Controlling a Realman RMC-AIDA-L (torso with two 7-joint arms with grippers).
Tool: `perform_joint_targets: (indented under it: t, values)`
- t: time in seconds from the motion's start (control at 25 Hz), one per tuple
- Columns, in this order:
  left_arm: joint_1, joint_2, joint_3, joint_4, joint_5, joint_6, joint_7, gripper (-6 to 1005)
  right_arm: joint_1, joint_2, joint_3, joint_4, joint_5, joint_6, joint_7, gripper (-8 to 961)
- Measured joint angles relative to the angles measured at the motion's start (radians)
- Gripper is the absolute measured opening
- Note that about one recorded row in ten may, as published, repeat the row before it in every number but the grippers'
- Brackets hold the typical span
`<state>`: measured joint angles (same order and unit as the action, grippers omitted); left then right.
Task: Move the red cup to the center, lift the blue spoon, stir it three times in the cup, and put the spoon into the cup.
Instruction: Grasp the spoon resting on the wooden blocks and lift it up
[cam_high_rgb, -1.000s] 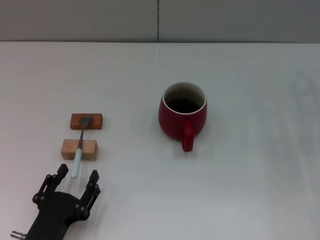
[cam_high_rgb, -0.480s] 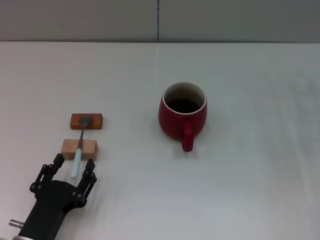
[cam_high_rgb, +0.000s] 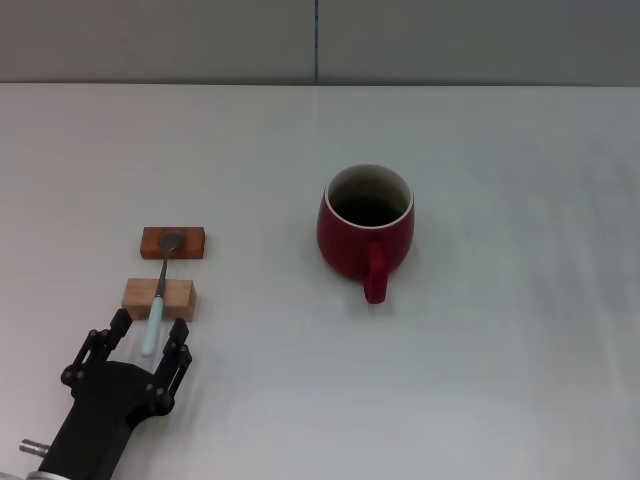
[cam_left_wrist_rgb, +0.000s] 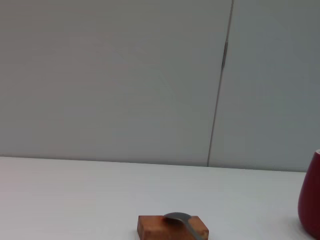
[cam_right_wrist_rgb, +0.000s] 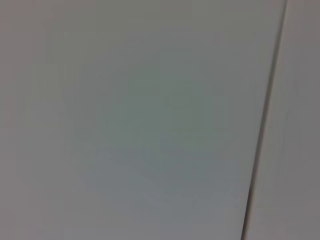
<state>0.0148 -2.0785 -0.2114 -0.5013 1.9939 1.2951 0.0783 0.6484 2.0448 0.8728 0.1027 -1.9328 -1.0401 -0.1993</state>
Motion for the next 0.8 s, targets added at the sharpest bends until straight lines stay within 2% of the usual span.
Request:
perform_joint_targets:
  t: [0.24, 0.8]
  values:
    - [0.002, 0.000, 0.002, 0.003, 0.000, -0.005, 0.000, 673, -0.001, 0.000, 0.000, 0.000, 0.000, 0.000, 0.000, 43]
    - [-0.010, 0.000, -0.001, -0.001, 0.000, -0.016, 0.000, 562, -0.001, 0.000, 0.000, 0.000, 0.000, 0.000, 0.000, 44]
